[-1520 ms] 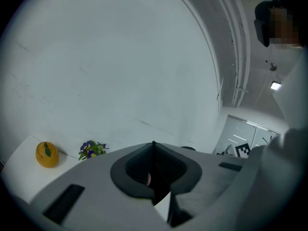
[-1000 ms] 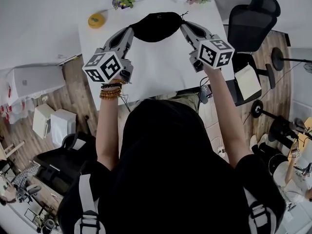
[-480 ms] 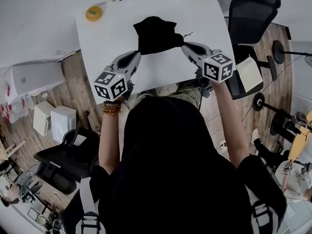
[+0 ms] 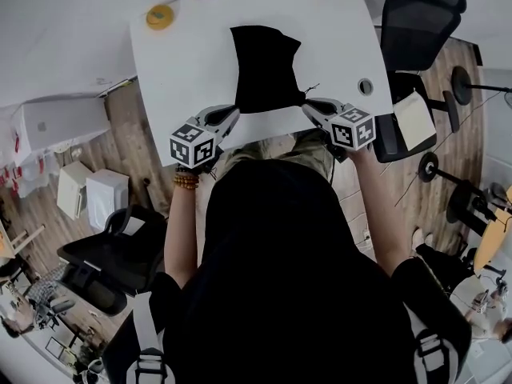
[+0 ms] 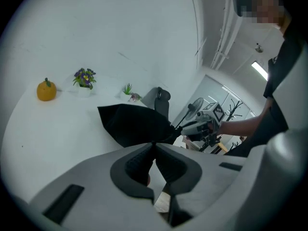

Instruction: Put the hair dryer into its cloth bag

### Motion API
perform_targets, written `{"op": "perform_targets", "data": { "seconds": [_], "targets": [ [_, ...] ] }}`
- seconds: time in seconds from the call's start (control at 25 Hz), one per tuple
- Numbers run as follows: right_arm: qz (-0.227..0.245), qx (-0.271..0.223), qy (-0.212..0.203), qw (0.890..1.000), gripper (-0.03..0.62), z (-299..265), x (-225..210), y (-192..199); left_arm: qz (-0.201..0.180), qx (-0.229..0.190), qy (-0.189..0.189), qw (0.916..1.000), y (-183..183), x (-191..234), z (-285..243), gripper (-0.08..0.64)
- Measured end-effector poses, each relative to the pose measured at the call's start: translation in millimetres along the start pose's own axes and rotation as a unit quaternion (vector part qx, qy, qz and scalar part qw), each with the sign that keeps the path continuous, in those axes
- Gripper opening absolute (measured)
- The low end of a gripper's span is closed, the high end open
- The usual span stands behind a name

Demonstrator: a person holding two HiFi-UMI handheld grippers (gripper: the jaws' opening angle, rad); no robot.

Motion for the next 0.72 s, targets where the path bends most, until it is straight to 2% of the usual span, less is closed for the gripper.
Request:
{"op": "perform_targets", "data": {
  "seconds": [0.16,0.28,0.4,0.48,0.6,0.72],
  "targets": [
    [0.030,0.045,0.020,0.998,0.051,-13.8,3.1,32.8,0.041,0.027,-0.002,0.9988,37.1,12.2,-7.1,0.038],
    [0.067,0.089,0.049,0.993,0.051,-19.7,0.3,58.8,0.059,0.043,-0.002,0.9973,55.7,16.3,-9.6,0.046],
    [0.082,0.106,0.077,0.988,0.051,-15.6,-7.8,70.4,0.050,0.061,-0.008,0.9968,61.5,17.6,-3.7,0.126],
    [0.074,0.090,0.080,0.990,0.052,-8.5,-12.4,62.9,0.043,0.052,-0.019,0.9975,52.3,23.3,4.1,0.132],
    [0.071,0.047,0.094,0.992,0.051,4.7,-22.0,34.7,0.023,0.009,-0.046,0.9986,18.8,36.1,14.2,0.132],
    [0.086,-0.015,0.139,0.986,0.052,22.6,-37.7,-12.2,-0.029,-0.046,-0.088,0.9947,-32.6,43.6,16.1,0.132]
  ]
}}
Point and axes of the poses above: the fingertips, and each gripper's own axes: z backward along the fingers, x to its left, y out of its underside, the point moved 1 cm from there along z, backward along the fingers, and after that the axes turned 7 degrees about y, right-handed, at the moved point
